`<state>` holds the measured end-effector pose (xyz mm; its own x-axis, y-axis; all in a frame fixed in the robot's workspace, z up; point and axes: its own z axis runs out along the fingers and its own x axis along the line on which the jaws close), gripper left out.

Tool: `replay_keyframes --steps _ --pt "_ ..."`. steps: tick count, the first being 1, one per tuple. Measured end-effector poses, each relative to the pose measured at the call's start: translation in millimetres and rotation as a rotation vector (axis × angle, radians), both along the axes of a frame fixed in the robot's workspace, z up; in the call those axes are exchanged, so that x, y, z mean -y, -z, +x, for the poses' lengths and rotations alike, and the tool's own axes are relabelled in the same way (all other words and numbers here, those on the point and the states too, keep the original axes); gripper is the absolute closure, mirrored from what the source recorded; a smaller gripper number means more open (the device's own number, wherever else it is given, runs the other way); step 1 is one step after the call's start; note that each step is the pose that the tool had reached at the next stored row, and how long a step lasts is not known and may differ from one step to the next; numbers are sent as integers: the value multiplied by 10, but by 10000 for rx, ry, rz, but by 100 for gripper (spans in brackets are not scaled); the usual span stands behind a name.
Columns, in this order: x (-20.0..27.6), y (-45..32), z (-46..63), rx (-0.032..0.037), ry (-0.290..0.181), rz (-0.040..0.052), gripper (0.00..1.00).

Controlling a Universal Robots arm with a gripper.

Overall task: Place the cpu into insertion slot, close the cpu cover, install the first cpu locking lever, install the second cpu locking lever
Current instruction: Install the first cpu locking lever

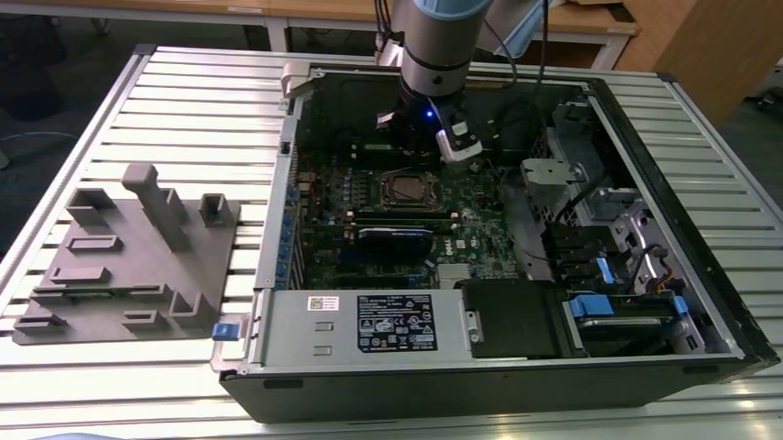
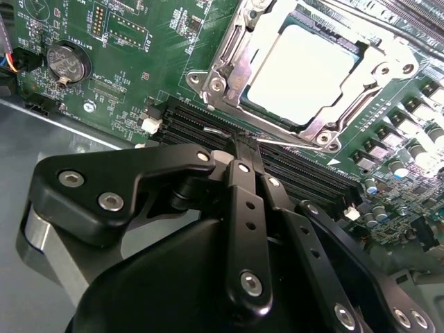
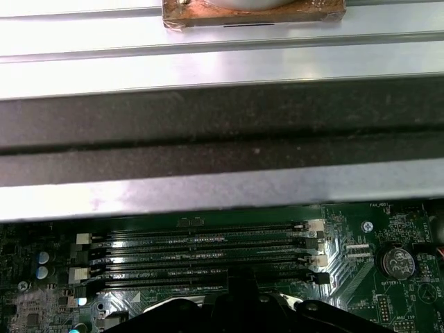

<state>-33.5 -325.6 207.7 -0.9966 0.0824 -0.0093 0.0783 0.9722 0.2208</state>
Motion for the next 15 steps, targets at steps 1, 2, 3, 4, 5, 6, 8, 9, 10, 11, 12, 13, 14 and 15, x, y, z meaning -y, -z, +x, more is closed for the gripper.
replay_keyframes --steps 1,2,3,4,5,6,8,9,10,11,12,13,14,15 --pt "0 0 0 0 45 0 89" --pt "0 0 0 -1 89 -1 89" --pt "0 0 0 0 89 0 89" --pt "0 0 0 0 90 -1 89" --pt "0 0 0 0 92 -1 89" --pt "0 0 0 0 92 -1 89" --pt "0 0 0 0 94 0 89" --pt "0 0 0 0 95 -1 89" --pt "0 0 0 0 96 0 89" --pt "0 0 0 0 97 0 89" --pt "0 0 0 0 98 0 89" --pt "0 0 0 0 108 0 89" --pt "0 0 0 0 143 -1 89" --pt "0 1 0 0 186 0 89"
